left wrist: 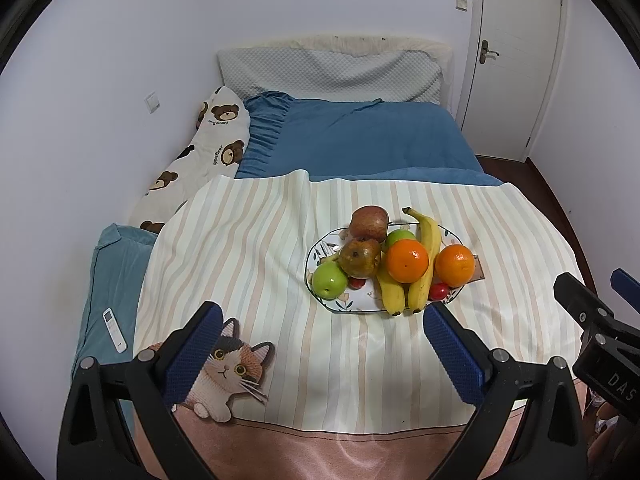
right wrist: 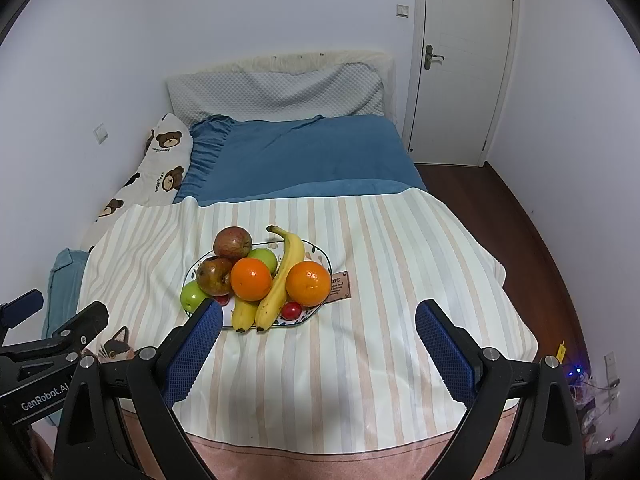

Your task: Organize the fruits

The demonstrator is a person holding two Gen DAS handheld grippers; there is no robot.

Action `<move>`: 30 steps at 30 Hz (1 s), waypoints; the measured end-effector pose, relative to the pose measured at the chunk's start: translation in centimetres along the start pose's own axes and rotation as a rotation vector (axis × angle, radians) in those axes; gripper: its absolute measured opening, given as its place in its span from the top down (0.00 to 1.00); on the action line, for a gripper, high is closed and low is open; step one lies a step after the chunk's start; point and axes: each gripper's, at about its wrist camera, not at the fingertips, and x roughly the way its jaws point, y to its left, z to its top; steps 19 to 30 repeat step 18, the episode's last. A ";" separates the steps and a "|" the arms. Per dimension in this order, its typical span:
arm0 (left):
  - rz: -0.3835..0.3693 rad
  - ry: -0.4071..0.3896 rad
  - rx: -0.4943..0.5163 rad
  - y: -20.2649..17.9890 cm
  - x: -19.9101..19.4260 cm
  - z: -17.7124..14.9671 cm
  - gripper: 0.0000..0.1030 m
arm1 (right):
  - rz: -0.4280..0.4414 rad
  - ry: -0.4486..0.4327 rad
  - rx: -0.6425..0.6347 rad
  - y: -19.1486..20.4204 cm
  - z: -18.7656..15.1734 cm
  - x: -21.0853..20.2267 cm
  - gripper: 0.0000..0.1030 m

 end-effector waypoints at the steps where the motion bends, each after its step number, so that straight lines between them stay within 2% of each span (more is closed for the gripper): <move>1: 0.000 0.000 0.000 0.0 0.0 0.0 0.00 | 0.001 0.000 0.000 0.0 0.0 0.0 0.04; 30: -0.002 -0.009 -0.001 -0.1 -0.7 0.6 0.00 | 0.001 -0.004 0.005 0.1 -0.1 -0.3 0.04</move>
